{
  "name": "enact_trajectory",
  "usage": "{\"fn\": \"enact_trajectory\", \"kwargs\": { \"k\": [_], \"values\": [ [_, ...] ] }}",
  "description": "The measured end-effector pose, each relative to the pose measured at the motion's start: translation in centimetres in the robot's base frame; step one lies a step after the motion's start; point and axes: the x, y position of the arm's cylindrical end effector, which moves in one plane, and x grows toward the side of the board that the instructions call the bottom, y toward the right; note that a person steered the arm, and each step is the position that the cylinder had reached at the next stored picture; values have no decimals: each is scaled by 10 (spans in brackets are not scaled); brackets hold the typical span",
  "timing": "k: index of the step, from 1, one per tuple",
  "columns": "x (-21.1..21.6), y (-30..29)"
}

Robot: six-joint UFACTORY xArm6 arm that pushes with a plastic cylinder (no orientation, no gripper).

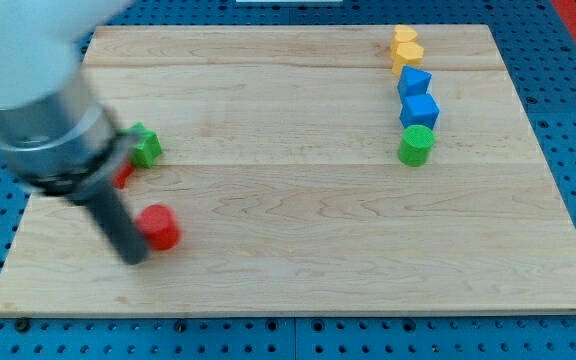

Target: Move the red circle diagonal below the green circle

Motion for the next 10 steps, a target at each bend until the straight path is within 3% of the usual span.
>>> {"fn": "enact_trajectory", "kwargs": {
  "k": [1,3,4,5,6,7,9,10],
  "values": [
    [-4,64],
    [-5,-44],
    [-25,-2],
    [-54,94],
    [-61,143],
    [-75,78],
    [-101,198],
    [-101,218]
  ]
}}
